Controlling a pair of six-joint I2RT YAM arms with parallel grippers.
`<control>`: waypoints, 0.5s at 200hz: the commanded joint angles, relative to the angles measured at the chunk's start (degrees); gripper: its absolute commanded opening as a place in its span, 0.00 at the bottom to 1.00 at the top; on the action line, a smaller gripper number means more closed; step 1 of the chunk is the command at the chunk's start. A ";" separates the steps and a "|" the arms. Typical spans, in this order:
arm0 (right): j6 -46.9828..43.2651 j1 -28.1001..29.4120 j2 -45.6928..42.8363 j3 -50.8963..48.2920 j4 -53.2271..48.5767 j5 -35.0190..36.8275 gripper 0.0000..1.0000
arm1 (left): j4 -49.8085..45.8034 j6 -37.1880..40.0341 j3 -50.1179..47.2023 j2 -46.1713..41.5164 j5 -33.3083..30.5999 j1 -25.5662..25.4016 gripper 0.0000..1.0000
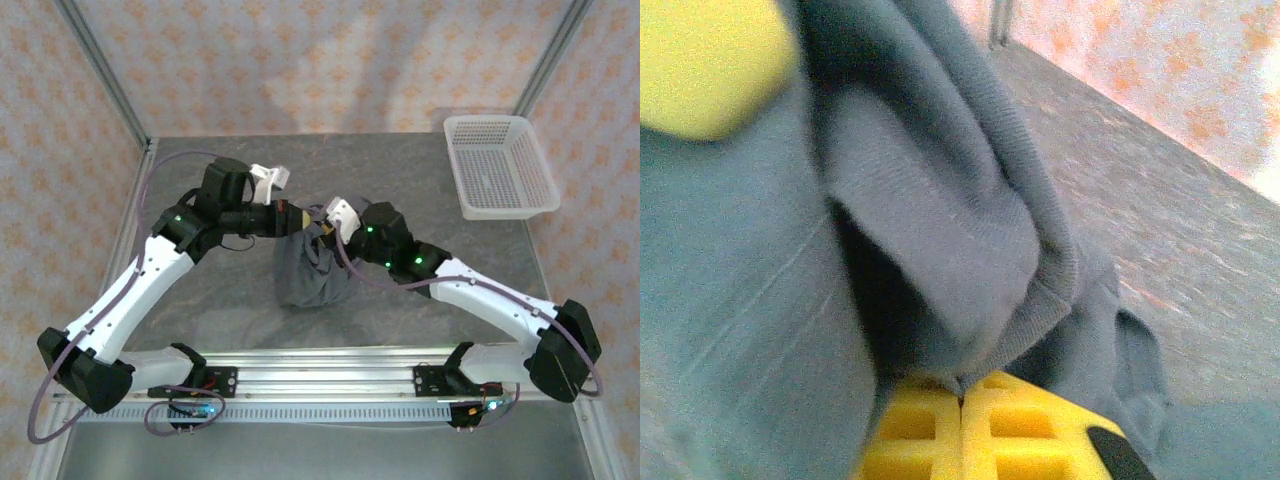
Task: Fold the inside-out t-shirt
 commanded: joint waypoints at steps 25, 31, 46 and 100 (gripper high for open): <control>22.18 -1.44 -8.20 -3.92 15.08 -22.53 0.00 | 0.20 6.09 -4.43 1.03 -2.23 7.37 0.00; 23.81 -1.45 -8.42 -4.10 16.13 -22.63 0.00 | 1.68 5.54 -4.98 1.66 -1.77 7.29 0.00; 26.82 -1.52 -8.59 -4.98 19.43 -21.23 0.00 | 3.58 4.52 -6.37 2.67 -2.31 7.37 0.11; 29.47 -3.10 -4.15 -5.64 21.24 -16.87 0.00 | 2.42 4.16 -10.61 -14.08 -12.37 7.30 0.45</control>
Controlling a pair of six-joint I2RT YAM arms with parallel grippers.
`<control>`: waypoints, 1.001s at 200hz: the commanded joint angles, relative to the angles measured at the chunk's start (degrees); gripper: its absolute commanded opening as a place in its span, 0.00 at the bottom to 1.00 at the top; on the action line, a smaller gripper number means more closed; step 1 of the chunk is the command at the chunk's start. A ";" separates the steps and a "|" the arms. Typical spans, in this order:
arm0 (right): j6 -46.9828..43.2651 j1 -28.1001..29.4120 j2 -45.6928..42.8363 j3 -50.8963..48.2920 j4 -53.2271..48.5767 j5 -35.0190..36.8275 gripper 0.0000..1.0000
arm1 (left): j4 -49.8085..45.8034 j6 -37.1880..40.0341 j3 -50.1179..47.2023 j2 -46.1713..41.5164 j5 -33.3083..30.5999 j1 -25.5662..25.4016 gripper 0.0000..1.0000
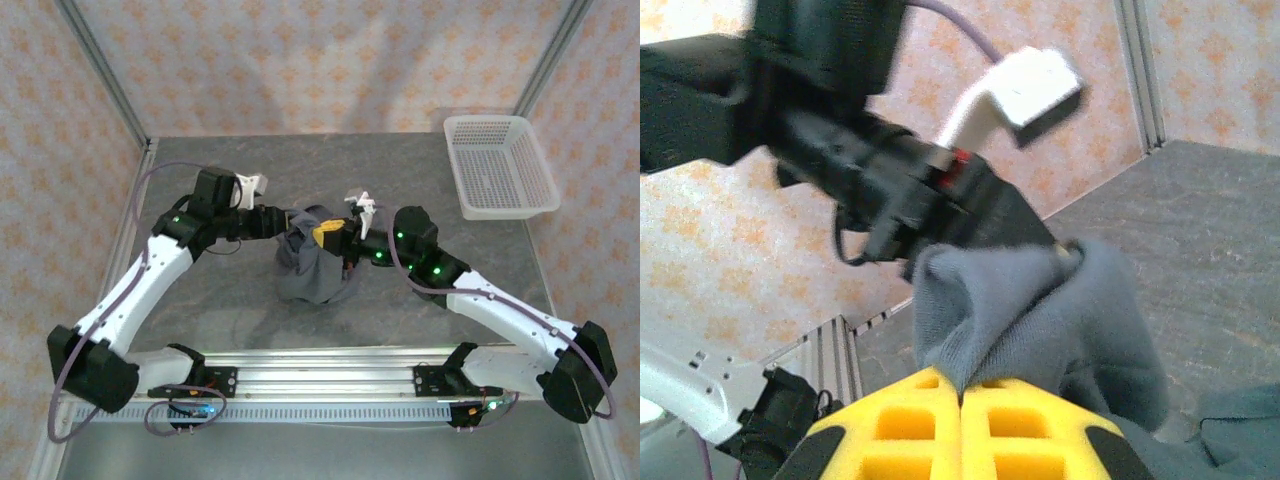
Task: Fold the inside-out t-shirt
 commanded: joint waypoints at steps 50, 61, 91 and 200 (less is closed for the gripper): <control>2.85 -1.10 4.01 1.08 5.15 -0.23 0.00 | 0.00 3.59 -8.13 -21.06 -17.86 -9.58 0.48; 2.92 -1.16 4.11 1.34 4.81 -0.48 0.00 | 0.66 5.47 -8.04 -19.48 -19.51 -11.45 0.48; 3.35 -1.08 4.10 2.05 4.36 -1.76 0.00 | 3.87 9.88 -7.45 -12.27 -24.28 -13.73 0.51; -3.70 -2.28 2.45 -3.86 -2.89 11.53 0.01 | 5.04 4.27 4.26 -6.70 -23.75 -9.23 0.00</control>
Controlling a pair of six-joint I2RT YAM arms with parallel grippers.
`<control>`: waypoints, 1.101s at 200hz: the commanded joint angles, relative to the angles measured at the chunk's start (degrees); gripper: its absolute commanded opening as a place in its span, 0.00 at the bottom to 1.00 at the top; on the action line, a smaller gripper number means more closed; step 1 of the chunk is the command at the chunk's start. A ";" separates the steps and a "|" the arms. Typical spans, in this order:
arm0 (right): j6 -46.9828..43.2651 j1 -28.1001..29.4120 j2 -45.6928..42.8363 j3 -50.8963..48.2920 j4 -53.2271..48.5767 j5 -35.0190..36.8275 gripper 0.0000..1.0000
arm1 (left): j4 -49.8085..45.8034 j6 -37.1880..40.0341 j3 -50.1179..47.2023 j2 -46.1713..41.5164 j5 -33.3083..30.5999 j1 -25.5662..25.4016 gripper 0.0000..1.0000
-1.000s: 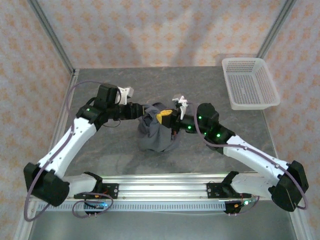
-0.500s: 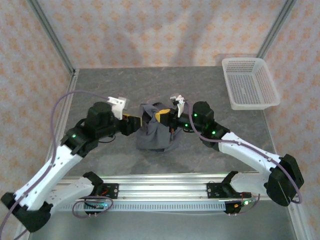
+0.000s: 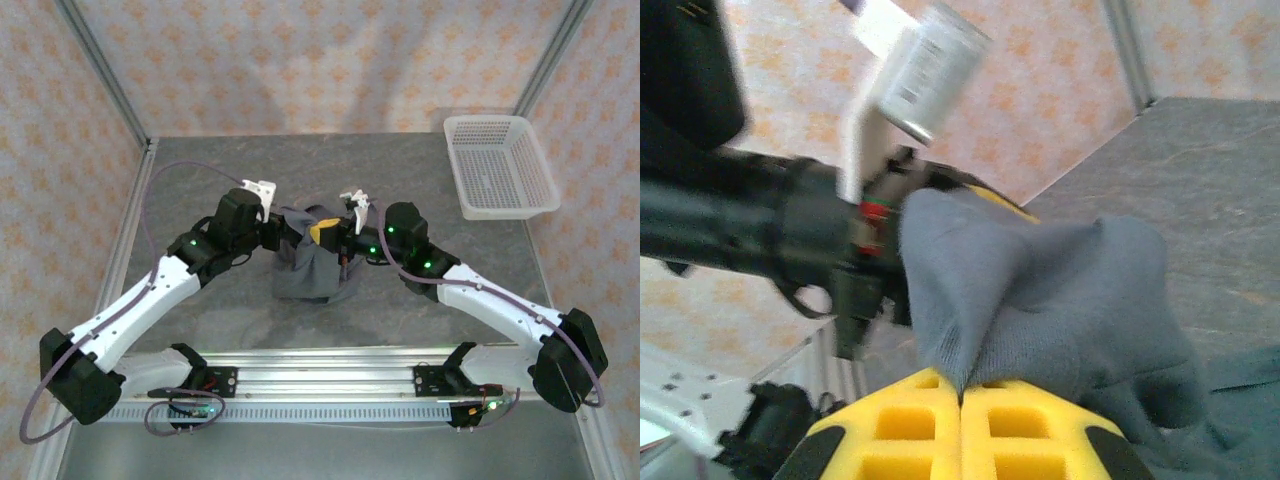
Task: Fold the inside-out t-shirt
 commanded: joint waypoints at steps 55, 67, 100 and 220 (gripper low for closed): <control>-18.48 4.62 -1.42 -2.12 -11.96 24.77 0.37 | -16.61 -8.61 20.55 3.56 35.90 7.98 0.00; -22.69 9.18 -4.78 -2.66 -11.32 31.81 0.40 | -17.53 -8.28 19.53 4.29 34.04 7.98 0.00; -27.75 17.65 -7.41 -1.31 -8.82 47.24 0.41 | -15.14 -10.39 17.13 5.80 34.72 8.00 0.00; -30.45 17.33 10.81 14.81 -12.51 48.75 0.01 | -26.09 -7.40 20.18 6.90 15.54 8.63 0.00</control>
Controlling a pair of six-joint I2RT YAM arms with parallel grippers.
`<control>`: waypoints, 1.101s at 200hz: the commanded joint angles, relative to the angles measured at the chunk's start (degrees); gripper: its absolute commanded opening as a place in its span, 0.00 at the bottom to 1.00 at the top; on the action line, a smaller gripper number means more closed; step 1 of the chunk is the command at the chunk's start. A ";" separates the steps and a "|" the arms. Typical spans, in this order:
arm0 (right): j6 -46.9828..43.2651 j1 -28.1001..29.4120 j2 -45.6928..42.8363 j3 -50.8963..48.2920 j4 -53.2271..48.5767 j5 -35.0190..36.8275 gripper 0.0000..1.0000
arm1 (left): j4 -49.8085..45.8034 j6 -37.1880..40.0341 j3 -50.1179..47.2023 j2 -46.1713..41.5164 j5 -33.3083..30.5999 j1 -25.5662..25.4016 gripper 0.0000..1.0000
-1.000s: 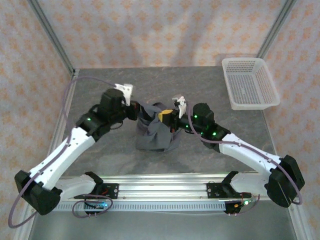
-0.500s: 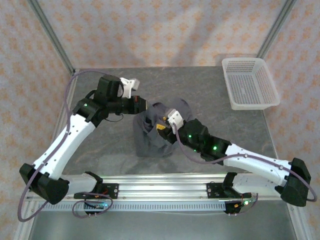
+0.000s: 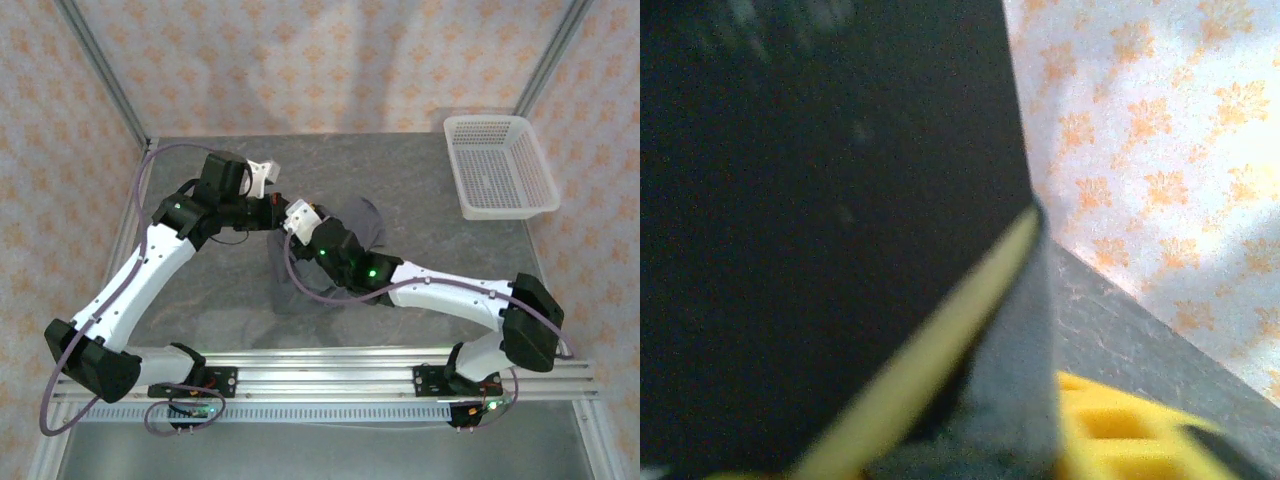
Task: Fold the inside-out t-shirt
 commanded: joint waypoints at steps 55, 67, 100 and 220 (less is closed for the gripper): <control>31.69 -7.91 -12.32 -5.74 0.96 -50.10 0.00 | -3.24 9.45 -0.31 8.89 -28.18 0.98 0.04; 35.73 -8.49 -12.41 -7.88 6.35 -49.53 0.00 | 0.00 9.17 -2.25 9.52 -27.56 0.98 0.11; 44.79 -13.17 -13.31 -11.60 13.33 -43.41 0.00 | -0.17 12.37 -6.75 5.85 -35.21 1.80 0.38; 48.38 -18.98 -13.07 -11.93 9.83 -39.80 0.00 | 4.71 0.68 -11.28 -4.75 0.75 0.19 0.67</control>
